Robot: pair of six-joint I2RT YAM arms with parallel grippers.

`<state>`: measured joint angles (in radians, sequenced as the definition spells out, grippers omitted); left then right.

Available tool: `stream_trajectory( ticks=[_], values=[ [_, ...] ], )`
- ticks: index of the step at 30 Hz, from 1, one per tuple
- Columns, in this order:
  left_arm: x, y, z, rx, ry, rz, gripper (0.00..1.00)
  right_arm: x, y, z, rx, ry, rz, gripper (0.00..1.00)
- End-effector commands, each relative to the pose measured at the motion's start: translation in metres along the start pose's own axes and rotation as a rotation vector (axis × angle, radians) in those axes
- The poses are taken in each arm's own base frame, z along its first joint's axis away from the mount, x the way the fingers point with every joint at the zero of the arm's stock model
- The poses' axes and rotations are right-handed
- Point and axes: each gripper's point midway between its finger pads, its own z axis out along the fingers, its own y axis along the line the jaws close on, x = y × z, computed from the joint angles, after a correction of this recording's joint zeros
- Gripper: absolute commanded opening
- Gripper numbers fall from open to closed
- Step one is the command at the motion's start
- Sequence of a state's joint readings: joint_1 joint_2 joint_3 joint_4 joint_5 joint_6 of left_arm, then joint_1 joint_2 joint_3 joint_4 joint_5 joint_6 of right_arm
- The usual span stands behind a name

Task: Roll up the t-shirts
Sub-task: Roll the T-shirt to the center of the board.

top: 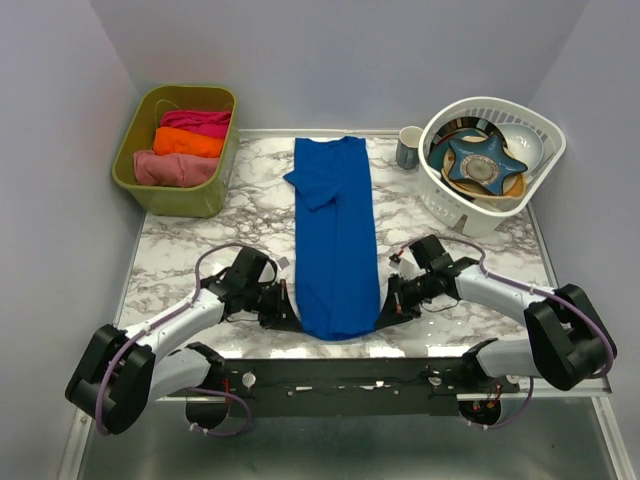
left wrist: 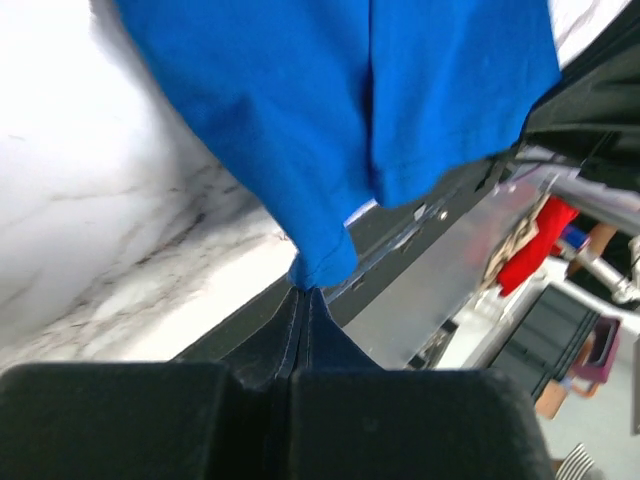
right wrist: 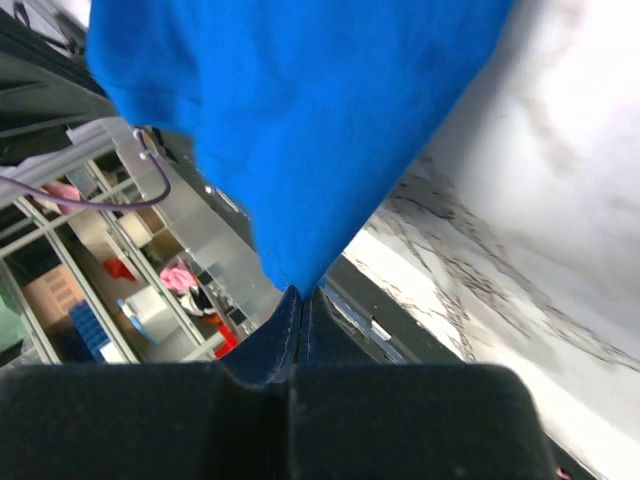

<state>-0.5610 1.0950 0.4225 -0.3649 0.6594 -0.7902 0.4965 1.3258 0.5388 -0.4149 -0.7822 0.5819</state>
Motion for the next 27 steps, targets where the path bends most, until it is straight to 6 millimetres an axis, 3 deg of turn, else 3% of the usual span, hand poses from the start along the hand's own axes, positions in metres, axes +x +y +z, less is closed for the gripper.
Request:
stream_trajectory(
  ticks=[1, 8, 19, 27],
  values=[
    [-0.021, -0.002, -0.013, 0.001, -0.060, -0.013, 0.00, -0.008, 0.000, -0.013, 0.006, -0.014, -0.004, 0.00],
    [-0.037, -0.013, -0.016, 0.025, -0.077, 0.008, 0.00, -0.024, 0.007, -0.021, 0.003, -0.037, -0.011, 0.00],
    [-0.083, 0.007, -0.017, -0.040, -0.200, -0.060, 0.00, -0.074, 0.003, -0.023, -0.003, -0.123, 0.029, 0.00],
    [-0.119, 0.011, -0.014, -0.057, -0.271, -0.080, 0.00, -0.108, 0.001, -0.019, -0.004, -0.152, 0.019, 0.00]
  ],
)
